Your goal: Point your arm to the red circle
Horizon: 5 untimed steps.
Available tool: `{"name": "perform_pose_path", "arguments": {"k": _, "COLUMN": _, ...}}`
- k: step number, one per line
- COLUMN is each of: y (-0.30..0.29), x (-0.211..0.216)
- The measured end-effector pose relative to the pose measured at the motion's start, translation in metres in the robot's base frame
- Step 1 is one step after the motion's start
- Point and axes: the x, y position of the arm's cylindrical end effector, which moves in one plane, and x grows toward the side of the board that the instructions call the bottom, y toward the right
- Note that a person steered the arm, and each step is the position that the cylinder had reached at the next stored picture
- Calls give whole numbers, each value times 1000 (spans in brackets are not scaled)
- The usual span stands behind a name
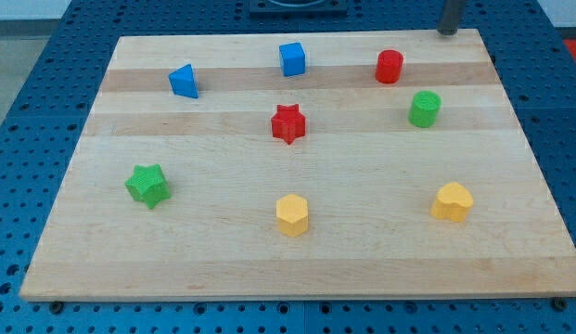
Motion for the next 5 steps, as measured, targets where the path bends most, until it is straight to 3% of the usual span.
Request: {"name": "perform_pose_path", "arguments": {"k": 5, "y": -7, "x": 0}}
